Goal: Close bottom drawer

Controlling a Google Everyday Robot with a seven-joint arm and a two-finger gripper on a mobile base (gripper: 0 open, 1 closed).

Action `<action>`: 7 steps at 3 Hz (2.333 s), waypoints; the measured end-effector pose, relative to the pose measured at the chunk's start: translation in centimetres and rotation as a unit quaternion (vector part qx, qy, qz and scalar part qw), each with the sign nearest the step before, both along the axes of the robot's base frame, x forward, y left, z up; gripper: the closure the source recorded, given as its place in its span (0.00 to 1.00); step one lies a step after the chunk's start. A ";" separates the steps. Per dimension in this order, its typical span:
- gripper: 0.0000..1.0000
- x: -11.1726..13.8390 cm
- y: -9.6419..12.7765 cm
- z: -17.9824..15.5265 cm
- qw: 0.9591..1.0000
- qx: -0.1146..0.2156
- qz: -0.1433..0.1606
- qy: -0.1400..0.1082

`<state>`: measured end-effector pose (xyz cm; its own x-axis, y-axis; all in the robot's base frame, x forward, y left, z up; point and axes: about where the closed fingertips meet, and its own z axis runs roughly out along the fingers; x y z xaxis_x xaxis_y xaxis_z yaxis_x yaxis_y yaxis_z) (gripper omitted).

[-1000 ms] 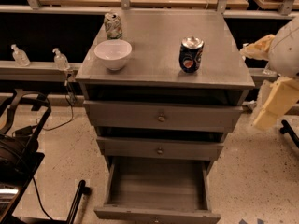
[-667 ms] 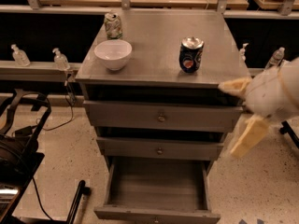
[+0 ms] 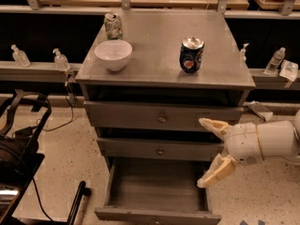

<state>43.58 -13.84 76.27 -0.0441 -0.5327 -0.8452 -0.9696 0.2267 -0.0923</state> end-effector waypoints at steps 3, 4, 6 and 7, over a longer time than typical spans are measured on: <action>0.00 0.5 1.7 -2.0 0.995 0.097 0.003 0.006; 0.00 0.7 4.1 -5.1 0.979 0.204 0.008 -0.021; 0.00 0.2 7.0 -18.0 0.939 0.340 0.034 -0.022; 0.00 -0.2 7.0 -23.7 0.927 0.374 0.023 0.010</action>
Offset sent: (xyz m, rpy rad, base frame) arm 0.0028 0.0011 -0.0079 0.0802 0.0528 0.0235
